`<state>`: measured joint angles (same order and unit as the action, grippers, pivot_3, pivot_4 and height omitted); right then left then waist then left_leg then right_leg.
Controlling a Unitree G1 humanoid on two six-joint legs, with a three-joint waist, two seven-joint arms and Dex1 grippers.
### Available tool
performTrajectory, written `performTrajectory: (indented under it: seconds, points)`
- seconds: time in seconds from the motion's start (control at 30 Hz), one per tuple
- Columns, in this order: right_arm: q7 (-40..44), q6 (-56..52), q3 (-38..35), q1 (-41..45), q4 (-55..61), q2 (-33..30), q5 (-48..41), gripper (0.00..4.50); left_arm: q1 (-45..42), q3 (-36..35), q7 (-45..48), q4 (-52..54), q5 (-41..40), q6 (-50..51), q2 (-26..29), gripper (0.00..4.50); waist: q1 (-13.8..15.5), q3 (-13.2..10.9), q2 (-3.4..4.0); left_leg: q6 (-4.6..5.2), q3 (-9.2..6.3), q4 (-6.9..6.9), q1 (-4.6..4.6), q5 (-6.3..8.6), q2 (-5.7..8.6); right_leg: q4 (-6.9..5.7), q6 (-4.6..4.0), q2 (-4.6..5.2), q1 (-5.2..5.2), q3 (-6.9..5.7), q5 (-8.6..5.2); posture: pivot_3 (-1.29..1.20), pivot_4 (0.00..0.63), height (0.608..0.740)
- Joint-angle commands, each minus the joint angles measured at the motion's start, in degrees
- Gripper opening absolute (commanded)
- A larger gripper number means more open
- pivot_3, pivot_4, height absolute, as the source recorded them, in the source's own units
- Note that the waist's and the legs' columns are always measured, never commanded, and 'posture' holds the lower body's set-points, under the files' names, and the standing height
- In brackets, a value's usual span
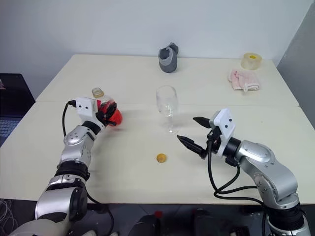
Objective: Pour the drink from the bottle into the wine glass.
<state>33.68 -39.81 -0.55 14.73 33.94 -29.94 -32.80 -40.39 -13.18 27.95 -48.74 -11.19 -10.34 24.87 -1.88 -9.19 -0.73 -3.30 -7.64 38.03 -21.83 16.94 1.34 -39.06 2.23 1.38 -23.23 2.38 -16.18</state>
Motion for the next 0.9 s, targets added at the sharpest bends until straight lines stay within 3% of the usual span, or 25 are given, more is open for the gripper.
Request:
performTrajectory:
  seconds: [0.03,0.3,0.57,0.9]
  points:
    - [0.0,1.0,-0.8,0.9,1.2,-0.1,-0.5,4.5,-0.7,0.9,0.4,4.4,0.1,2.3,0.3,0.98,0.0,0.0,0.0,0.0,0.0,0.0,0.0,0.0,0.0,0.0,0.0,0.0,0.0,0.0,0.0,0.0,0.15,0.74]
    - [-0.3,0.5,-0.7,2.5,1.4,-1.0,0.0,4.5,-6.4,6.4,4.8,7.1,2.9,7.0,0.7,0.98,0.0,0.0,-0.02,-0.01,0.01,0.06,-0.07,0.0,0.06,0.0,0.0,0.01,0.0,-0.03,0.0,0.0,0.15,0.74]
    - [-4.0,-3.7,-0.4,10.1,0.4,-1.4,0.7,4.5,-13.0,13.5,10.6,2.4,11.0,-6.0,3.6,0.98,-0.3,0.0,-0.02,-0.06,0.08,0.03,-0.07,-0.03,0.02,0.0,0.0,-0.01,-0.05,-0.01,0.0,0.0,0.15,0.74]
    - [-8.4,-8.3,0.6,18.3,-1.3,1.8,0.4,4.5,-25.5,17.1,11.9,-9.4,17.3,-17.3,6.1,0.98,-0.6,0.0,-0.02,-0.03,0.08,0.04,-0.14,-0.02,0.07,-0.01,0.0,-0.01,-0.08,-0.04,0.0,0.0,0.15,0.74]
